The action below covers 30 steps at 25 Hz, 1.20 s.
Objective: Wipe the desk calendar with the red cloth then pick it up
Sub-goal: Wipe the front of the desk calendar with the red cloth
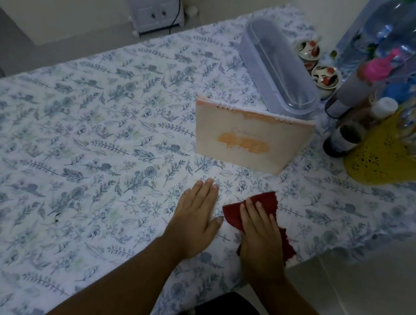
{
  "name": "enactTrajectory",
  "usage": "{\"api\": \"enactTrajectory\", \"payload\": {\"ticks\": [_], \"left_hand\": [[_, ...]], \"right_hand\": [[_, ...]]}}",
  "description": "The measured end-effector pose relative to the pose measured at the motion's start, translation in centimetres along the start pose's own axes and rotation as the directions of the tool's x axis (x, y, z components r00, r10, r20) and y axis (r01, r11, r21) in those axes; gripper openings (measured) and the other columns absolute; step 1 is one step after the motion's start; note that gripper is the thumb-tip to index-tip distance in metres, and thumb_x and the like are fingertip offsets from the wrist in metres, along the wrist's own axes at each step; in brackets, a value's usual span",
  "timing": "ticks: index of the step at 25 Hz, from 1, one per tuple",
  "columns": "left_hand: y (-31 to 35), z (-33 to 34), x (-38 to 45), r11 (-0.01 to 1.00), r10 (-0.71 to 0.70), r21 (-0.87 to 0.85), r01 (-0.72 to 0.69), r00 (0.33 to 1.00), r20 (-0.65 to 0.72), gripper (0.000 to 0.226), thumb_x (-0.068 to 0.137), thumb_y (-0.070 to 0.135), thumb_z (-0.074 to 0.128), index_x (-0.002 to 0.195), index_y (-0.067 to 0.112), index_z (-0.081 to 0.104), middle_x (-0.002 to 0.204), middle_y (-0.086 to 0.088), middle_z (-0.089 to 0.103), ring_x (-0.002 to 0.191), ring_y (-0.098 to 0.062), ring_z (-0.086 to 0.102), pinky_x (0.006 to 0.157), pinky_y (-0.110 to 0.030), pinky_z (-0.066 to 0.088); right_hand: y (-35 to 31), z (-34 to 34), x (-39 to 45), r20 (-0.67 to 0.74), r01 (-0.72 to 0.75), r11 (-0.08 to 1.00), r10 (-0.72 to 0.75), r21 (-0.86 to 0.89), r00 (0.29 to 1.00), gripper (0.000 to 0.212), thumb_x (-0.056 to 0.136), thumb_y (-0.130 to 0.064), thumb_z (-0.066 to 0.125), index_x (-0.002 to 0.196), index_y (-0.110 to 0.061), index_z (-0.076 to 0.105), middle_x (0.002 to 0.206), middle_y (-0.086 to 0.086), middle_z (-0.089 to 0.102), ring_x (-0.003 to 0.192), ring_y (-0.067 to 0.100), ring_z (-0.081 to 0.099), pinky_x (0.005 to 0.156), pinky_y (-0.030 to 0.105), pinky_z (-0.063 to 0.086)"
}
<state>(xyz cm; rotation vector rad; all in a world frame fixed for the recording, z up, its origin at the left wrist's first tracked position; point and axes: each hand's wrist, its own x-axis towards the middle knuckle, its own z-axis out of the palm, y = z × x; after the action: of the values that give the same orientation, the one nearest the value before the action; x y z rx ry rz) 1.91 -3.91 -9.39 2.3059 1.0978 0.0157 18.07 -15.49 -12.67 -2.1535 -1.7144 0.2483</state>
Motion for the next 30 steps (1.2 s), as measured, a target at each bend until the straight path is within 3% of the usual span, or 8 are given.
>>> {"api": "enactTrajectory", "payload": {"ticks": [3, 6, 8, 12, 15, 19, 24, 30], "left_hand": [[0.7, -2.3, 1.0, 0.88, -0.221, -0.457, 0.129, 0.963, -0.154, 0.053, 0.106, 0.044, 0.041, 0.155, 0.024, 0.036, 0.139, 0.003, 0.058, 0.132, -0.004, 0.051, 0.11, -0.031, 0.044], [1.0, -5.8, 3.4, 0.676, -0.49, -0.695, 0.246, 0.854, -0.175, 0.058, 0.106, 0.039, 0.045, 0.158, 0.018, 0.029, 0.135, 0.0, 0.058, 0.121, -0.005, 0.055, 0.101, -0.023, 0.047], [0.6, -8.3, 5.4, 0.663, -0.499, -0.718, 0.211, 0.84, -0.214, 0.067, 0.103, 0.044, 0.047, 0.16, 0.022, 0.02, 0.138, -0.005, 0.054, 0.124, -0.017, 0.055, 0.105, -0.037, 0.048], [1.8, -12.2, 8.4, 0.658, -0.414, -0.742, 0.13, 0.885, -0.212, 0.067, 0.104, 0.046, 0.045, 0.161, 0.03, 0.013, 0.13, 0.006, 0.056, 0.118, -0.005, 0.057, 0.087, -0.015, 0.043], [3.0, -13.3, 8.8, 0.69, -0.323, -0.723, 0.037, 0.91, -0.261, 0.045, 0.107, 0.041, 0.041, 0.15, 0.03, 0.039, 0.123, 0.027, 0.055, 0.106, 0.021, 0.052, 0.082, -0.005, 0.042], [2.8, -13.0, 7.2, 0.72, -0.308, -0.694, -0.021, 0.886, -0.346, 0.023, 0.108, 0.033, 0.043, 0.116, 0.019, 0.06, 0.104, 0.01, 0.067, 0.093, 0.003, 0.061, 0.075, -0.014, 0.047], [-0.9, -14.6, 2.8, 0.739, -0.424, -0.674, 0.006, 0.781, -0.458, 0.018, 0.108, 0.03, 0.044, 0.099, 0.022, 0.058, 0.082, 0.008, 0.06, 0.07, 0.0, 0.053, 0.062, -0.014, 0.041], [-9.0, -16.2, -3.6, 0.627, -0.712, -0.729, 0.276, 0.582, -0.392, 0.038, 0.107, 0.035, 0.042, 0.092, 0.003, 0.053, 0.073, -0.006, 0.051, 0.064, -0.013, 0.044, 0.061, -0.032, 0.037]], "right_hand": [[0.9, -0.5, 1.2, -0.031, 0.006, 0.989, -0.002, 0.15, 1.0, 0.054, 0.087, 0.008, 0.054, 0.14, -0.001, 0.053, 0.145, 0.01, 0.054, 0.137, 0.032, 0.048, 0.118, 0.044, 0.026], [0.3, -2.5, 2.6, -0.065, 0.017, 0.969, 0.0, 0.247, 0.998, 0.049, 0.091, 0.004, 0.045, 0.14, 0.001, 0.053, 0.146, 0.008, 0.05, 0.139, 0.028, 0.041, 0.123, 0.029, 0.017], [-0.6, -4.3, 4.2, -0.087, 0.033, 0.956, -0.007, 0.292, 0.996, 0.05, 0.094, 0.001, 0.046, 0.144, -0.001, 0.05, 0.152, 0.007, 0.044, 0.144, 0.023, 0.035, 0.123, 0.028, 0.014], [-1.4, -6.5, 7.5, -0.189, 0.111, 0.936, -0.049, 0.334, 0.981, 0.05, 0.097, -0.003, 0.047, 0.147, -0.002, 0.048, 0.156, 0.01, 0.041, 0.15, 0.025, 0.028, 0.124, 0.036, 0.017], [-1.1, -6.8, 9.3, -0.248, 0.142, 0.933, -0.059, 0.331, 0.967, 0.052, 0.096, 0.001, 0.048, 0.147, 0.0, 0.045, 0.156, 0.012, 0.041, 0.152, 0.02, 0.023, 0.124, 0.036, 0.017], [-1.8, -6.6, 10.2, -0.265, 0.169, 0.928, -0.081, 0.331, 0.961, 0.05, 0.099, -0.009, 0.044, 0.148, 0.0, 0.042, 0.157, 0.013, 0.039, 0.153, 0.018, 0.021, 0.124, 0.041, 0.02], [-6.1, -4.8, 11.0, -0.178, 0.253, 0.902, -0.202, 0.349, 0.963, 0.049, 0.101, -0.012, 0.041, 0.148, 0.001, 0.044, 0.159, 0.012, 0.037, 0.154, 0.02, 0.02, 0.123, 0.047, 0.022], [-13.7, -0.9, 12.4, -0.096, 0.328, 0.881, -0.314, 0.34, 0.945, 0.048, 0.099, -0.01, 0.049, 0.145, 0.003, 0.048, 0.155, 0.016, 0.043, 0.15, 0.025, 0.025, 0.123, 0.045, 0.019]]}}
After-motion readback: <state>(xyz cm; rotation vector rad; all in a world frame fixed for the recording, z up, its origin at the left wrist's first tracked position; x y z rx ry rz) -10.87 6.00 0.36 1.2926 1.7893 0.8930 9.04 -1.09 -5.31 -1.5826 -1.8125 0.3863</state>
